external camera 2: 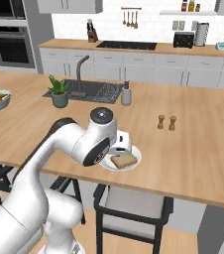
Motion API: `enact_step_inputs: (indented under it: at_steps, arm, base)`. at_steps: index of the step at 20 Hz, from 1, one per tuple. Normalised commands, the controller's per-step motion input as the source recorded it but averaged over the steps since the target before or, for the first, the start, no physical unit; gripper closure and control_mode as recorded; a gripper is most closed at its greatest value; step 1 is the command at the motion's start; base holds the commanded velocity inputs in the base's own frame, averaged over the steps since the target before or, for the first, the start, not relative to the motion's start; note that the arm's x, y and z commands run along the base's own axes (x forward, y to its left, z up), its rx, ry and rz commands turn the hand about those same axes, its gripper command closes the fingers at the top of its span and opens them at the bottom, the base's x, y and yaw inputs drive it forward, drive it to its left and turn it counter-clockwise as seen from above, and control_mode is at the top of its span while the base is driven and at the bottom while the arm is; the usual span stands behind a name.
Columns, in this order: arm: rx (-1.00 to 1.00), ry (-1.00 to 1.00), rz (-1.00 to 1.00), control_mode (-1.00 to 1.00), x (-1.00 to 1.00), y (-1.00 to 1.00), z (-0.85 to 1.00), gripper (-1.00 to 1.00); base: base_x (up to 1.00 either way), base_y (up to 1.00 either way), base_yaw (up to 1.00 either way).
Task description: Start the toaster. Once the lever pops up, take the bread to the plate on the dining counter.
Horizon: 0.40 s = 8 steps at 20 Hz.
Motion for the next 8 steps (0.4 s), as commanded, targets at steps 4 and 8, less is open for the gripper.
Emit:
enact_step_inputs:
  at_steps: [4,8]
  arm:
    - [-0.18,0.0,-0.27,-1.0,-1.0,0.66,0.01,-1.0]
    - [0.0,-0.03,-0.33,-1.0,-1.0,0.45,0.06,-1.0]
  base:
    - [0.0,0.0,0.0]
    - [0.0,0.0,0.0]
